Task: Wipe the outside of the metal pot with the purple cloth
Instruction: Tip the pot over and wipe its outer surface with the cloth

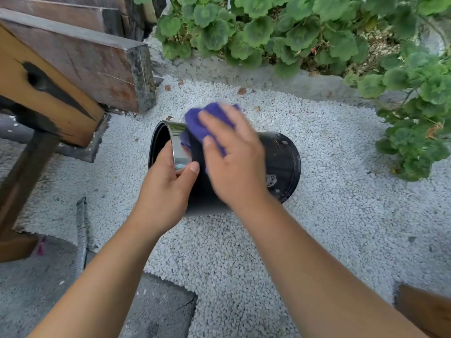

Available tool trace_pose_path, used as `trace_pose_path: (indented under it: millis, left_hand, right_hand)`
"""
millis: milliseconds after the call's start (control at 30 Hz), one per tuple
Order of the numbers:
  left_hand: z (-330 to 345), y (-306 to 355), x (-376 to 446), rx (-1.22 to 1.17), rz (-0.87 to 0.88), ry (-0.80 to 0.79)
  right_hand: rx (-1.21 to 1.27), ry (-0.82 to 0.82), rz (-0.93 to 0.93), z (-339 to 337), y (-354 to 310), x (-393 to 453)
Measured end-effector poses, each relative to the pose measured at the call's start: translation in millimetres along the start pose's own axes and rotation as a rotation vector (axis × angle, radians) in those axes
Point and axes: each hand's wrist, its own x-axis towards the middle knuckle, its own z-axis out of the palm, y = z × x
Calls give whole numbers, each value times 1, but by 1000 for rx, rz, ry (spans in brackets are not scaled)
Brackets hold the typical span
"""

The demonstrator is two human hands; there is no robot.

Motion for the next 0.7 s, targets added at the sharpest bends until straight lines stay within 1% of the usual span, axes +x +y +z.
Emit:
trace_pose_path:
  millis: [33, 67, 100, 167, 200, 267, 367, 500, 700]
  left_hand:
    - [-1, -2, 0, -34, -17, -57]
    - [-3, -5, -1, -8, -17, -87]
    - [-4, -9, -2, 94, 2, -86]
    - [-8, -20, -3, 378, 140, 4]
    - [-9, -24, -3, 433, 191, 48]
    - [-10, -29, -3, 448, 218, 95]
    - [-15, -39, -1, 484, 220, 151]
    - [-18, -42, -3, 490, 223, 154]
    - [-13, -38, 2, 479, 232, 151]
  right_hand:
    - [-35, -27, -24, 7, -5, -7]
    - [-67, -33, -36, 11, -7, -13]
    - [-83, -28, -35, 13, -5, -16]
    - [-92, -21, -30, 13, 1, -15]
    - [-105, -31, -37, 14, 4, -15]
    - [-132, -49, -44, 15, 11, -15]
    - [-147, -32, -17, 14, 23, -16]
    - [-195, 2, -2, 7, 40, -15]
    - [-233, 26, 95, -8, 62, -8]
